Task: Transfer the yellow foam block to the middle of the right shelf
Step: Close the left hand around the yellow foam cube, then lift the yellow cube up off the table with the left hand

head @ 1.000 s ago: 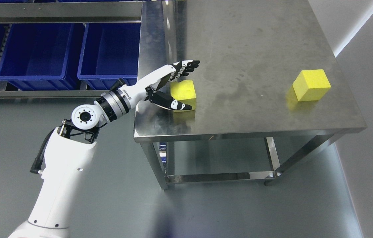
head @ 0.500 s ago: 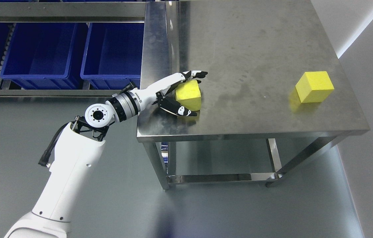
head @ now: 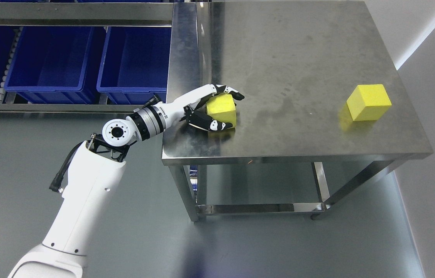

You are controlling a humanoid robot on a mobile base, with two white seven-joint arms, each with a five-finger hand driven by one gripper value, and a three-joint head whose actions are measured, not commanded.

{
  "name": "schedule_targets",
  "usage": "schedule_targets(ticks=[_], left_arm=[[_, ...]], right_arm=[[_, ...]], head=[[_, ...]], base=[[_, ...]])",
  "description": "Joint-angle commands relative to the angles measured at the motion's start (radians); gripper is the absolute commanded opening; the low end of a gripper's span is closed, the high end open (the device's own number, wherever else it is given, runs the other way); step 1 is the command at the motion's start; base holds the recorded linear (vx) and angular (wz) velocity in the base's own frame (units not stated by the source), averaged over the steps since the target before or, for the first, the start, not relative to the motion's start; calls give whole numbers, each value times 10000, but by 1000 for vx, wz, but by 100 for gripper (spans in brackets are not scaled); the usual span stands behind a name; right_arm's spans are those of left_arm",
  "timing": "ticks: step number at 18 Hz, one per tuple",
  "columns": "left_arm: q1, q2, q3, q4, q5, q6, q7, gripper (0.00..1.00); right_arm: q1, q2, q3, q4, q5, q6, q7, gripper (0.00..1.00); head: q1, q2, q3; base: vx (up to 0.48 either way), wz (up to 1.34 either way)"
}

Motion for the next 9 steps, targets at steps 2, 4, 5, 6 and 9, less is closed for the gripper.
schedule_targets(ticks=[2,4,5,6,9], left_arm=[[-14,-1004,1737,200,96,-456,39,37],[-380,-1004,2232,-136,1117,-456,146,37],[-550,-1004,2324,-290,2081,-456,223,37],[-673,-1004,2507,-367,2850,-501,481,37],[-797,-1004,3304,-475,3531,-1218,2180,38]], right_arm=[[15,-175,1,-175,31,1,-2,100],[15,-175,1,-175,31,1,-2,100],[15,-175,1,-175,31,1,-2,100],[15,-175,1,-175,31,1,-2,100],[15,-175,1,-175,31,1,-2,100]], head=[[0,0,0],[0,0,0],[0,0,0],[0,0,0],[0,0,0]], base=[[0,0],[-2,11],[-4,22],[0,-24],[3,-58]])
